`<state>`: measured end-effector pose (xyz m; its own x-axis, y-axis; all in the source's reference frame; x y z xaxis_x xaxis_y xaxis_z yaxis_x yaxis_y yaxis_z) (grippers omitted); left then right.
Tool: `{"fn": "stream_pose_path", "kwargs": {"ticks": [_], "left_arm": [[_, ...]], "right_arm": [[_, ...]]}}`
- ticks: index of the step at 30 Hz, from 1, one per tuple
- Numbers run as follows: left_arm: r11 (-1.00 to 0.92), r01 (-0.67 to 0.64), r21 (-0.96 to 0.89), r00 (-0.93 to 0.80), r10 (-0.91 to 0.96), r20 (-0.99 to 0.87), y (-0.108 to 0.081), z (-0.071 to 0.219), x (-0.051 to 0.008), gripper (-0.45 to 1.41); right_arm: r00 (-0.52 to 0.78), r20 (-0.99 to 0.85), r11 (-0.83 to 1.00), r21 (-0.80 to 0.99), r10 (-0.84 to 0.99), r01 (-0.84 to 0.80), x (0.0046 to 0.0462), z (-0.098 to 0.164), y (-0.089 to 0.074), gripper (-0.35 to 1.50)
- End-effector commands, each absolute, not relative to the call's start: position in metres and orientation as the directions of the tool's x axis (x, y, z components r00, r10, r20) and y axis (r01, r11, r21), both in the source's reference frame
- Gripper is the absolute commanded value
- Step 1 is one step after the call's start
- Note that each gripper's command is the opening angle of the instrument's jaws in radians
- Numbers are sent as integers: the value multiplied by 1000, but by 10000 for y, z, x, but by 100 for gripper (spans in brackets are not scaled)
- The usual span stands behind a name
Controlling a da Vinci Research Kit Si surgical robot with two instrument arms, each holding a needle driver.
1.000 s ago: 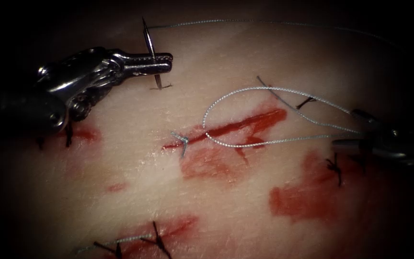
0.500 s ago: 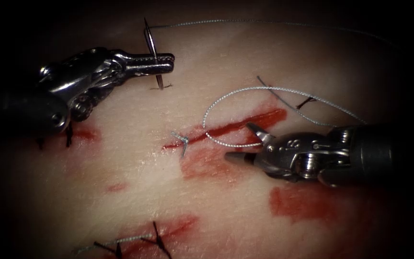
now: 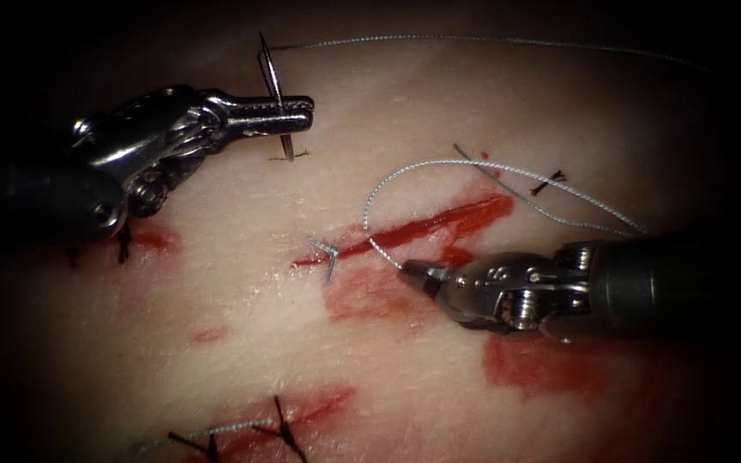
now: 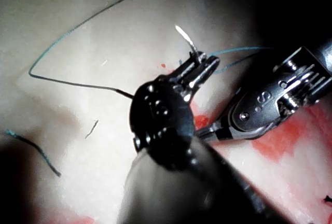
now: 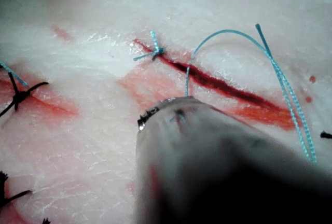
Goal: Wound Closure
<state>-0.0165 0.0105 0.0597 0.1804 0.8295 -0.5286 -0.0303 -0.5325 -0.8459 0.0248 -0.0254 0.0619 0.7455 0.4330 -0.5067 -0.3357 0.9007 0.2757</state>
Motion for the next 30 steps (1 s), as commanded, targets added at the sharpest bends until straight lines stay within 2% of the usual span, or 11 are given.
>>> {"fn": "stream_pose_path", "kwargs": {"ticks": [1, 3, 9, 13, 18, 19, 25, 30], "left_arm": [[-532, -29, -846, 180, 830, -528, 104, 602, -169, -45], [-532, -28, -846, 180, 830, -528, 104, 602, -169, -45], [-532, -29, -846, 177, 831, -528, 105, 602, -168, -45], [-531, -31, -847, 178, 831, -527, 105, 602, -168, -45], [-531, -31, -847, 178, 831, -527, 105, 602, -168, -45], [-530, -33, -847, 179, 831, -527, 105, 602, -168, -45], [-529, -35, -848, 180, 831, -527, 106, 602, -167, -45], [-529, -35, -848, 180, 831, -526, 106, 601, -166, -45]], "right_arm": [[756, -496, 902, 287, 427, -321, 235, 614, -256, -35], [796, -435, 900, 309, 421, -306, 203, 601, -256, -35], [830, -336, 874, 363, 446, -323, 148, 591, -262, -35], [873, -257, 873, 385, 414, -300, 92, 581, -272, -35], [897, -120, 847, 400, 426, -349, 38, 575, -274, -35], [900, -73, 840, 398, 430, -369, 16, 572, -275, -35], [909, -37, 854, 361, 415, -375, -12, 562, -263, -35], [910, -39, 863, 336, 412, -377, -16, 561, -261, -35]]}}
